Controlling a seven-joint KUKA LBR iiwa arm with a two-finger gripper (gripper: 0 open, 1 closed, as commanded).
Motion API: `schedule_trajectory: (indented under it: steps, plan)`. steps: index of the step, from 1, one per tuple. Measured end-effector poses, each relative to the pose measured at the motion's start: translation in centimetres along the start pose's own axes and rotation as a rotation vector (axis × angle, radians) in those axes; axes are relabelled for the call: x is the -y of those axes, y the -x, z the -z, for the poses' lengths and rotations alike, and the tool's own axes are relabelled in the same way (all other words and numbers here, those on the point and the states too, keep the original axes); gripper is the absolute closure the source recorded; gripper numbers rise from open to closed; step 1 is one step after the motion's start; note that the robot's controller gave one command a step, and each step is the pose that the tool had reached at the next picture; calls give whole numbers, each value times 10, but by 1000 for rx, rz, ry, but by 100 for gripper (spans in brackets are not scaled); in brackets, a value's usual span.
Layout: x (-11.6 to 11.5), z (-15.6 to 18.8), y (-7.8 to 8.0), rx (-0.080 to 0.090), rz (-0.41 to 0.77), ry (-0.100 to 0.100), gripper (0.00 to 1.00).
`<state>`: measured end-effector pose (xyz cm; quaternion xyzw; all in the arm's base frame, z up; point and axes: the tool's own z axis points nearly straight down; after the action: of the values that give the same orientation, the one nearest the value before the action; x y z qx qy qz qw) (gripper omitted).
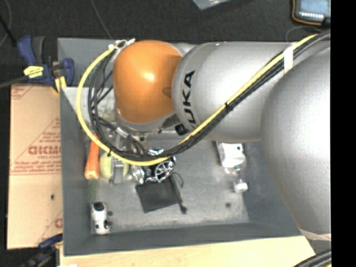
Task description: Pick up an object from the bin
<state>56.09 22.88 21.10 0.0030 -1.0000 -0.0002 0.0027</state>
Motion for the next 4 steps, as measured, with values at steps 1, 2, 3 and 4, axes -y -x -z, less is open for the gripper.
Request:
schedule_trajectory:
  steps: [1, 2, 3, 4]
  plan:
    - [1, 5, 1, 6, -4, 1, 0]
    - [21, -28, 6, 14, -7, 7, 0]
    - [61, -65, -7, 3, 58, 0, 0]
    - [80, -73, 3, 11, 96, 1, 0]
